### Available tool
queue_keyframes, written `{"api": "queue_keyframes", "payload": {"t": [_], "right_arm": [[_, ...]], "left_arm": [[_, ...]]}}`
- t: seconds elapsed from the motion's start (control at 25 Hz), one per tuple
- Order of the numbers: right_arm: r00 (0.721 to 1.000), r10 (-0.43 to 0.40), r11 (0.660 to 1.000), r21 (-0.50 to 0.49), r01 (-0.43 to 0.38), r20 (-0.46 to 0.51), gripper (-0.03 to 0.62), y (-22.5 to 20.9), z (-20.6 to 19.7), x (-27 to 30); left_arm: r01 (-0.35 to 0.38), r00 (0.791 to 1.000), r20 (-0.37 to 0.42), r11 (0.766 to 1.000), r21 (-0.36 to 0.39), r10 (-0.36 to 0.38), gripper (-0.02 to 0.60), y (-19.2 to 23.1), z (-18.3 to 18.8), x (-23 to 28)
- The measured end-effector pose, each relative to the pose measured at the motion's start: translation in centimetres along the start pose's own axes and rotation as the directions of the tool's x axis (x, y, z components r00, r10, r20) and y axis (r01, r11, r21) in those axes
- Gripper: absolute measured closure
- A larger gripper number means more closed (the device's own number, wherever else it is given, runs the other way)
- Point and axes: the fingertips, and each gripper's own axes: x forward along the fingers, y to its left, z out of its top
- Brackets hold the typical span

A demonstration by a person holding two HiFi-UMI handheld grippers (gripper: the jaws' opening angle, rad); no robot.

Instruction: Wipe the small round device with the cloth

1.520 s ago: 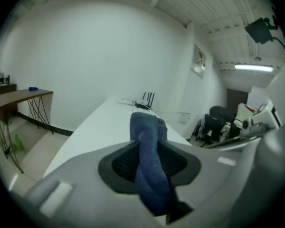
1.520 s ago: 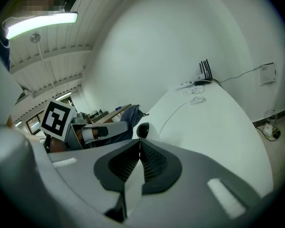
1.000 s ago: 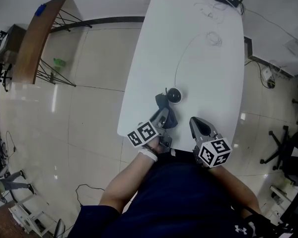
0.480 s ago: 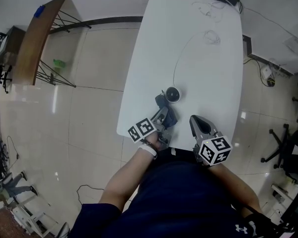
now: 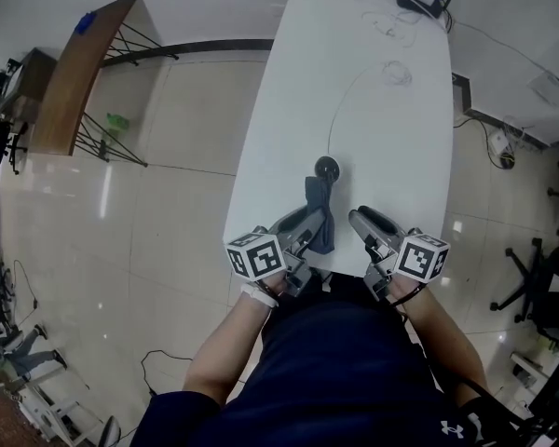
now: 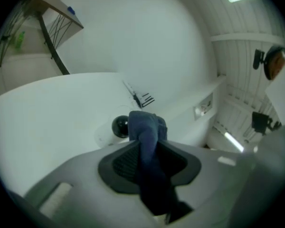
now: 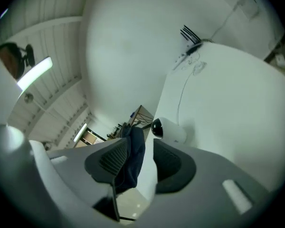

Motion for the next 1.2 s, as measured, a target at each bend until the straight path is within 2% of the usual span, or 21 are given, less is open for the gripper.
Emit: {"api": "queue_keyframes", "payload": {"t": [0.04,0.16,0.24,0.36,0.4,0.48,0.68,0.76,0.8,0.92,1.08,1.2], "right_arm": [[0.999,0.043,0.997,0.058,-0.043,0.003,0.388,0.5,0.0,0.3],[0.98,0.2,0.96,0.197,-0.201,0.025,0.342,2.8,0.0,0.9],[0.958,0.285,0.924,0.252,-0.286,0.041,0.326,4.6,-0.2,0.9],[0.931,0.361,0.884,0.297,-0.361,0.057,0.291,6.3,-0.5,0.9],[0.926,0.372,0.877,0.304,-0.371,0.056,0.29,6.6,-0.6,0.9],[0.928,0.369,0.879,0.307,-0.364,0.042,0.292,6.6,-1.1,1.0],[0.943,0.327,0.888,0.318,-0.331,0.069,0.413,5.3,-1.2,0.7],[0.947,0.312,0.892,0.317,-0.322,0.082,0.502,4.8,-1.1,0.5],[0.949,0.306,0.897,0.31,-0.316,0.082,0.511,4.6,-1.0,0.5],[0.954,0.288,0.904,0.305,-0.3,0.084,0.514,4.0,-0.8,0.4],[0.951,0.291,0.891,0.332,-0.31,0.106,0.5,3.8,-0.5,0.4],[0.941,0.328,0.884,0.322,-0.338,0.085,0.415,4.7,-0.6,0.6]], "left_arm": [[0.057,0.998,0.003,0.998,-0.022,-0.057,0.465,-1.1,0.2,0.0],[0.196,0.98,0.007,0.977,-0.086,-0.197,0.465,-4.1,0.8,0.0],[0.259,0.965,0.003,0.959,-0.116,-0.261,0.465,-5.7,0.9,-0.3],[0.339,0.94,0.024,0.925,-0.171,-0.34,0.465,-7.1,0.7,-0.8],[0.346,0.937,0.025,0.921,-0.18,-0.348,0.465,-7.2,0.5,-0.8],[0.333,0.941,0.007,0.926,-0.177,-0.337,0.465,-7.1,0.0,-0.9],[0.292,0.955,-0.002,0.942,-0.164,-0.297,0.466,-6.7,-0.2,-0.6],[0.292,0.956,0.013,0.942,-0.168,-0.294,0.435,-6.6,0.0,-0.7],[0.292,0.956,0.014,0.942,-0.165,-0.294,0.426,-6.7,0.0,-0.8],[0.277,0.96,-0.006,0.954,-0.119,-0.279,0.413,-6.6,-0.2,-0.6],[0.284,0.957,-0.036,0.957,-0.057,-0.286,0.467,-6.6,-0.6,-0.5],[0.315,0.946,-0.069,0.948,-0.042,-0.318,0.481,-7.3,-0.5,-0.8]]}}
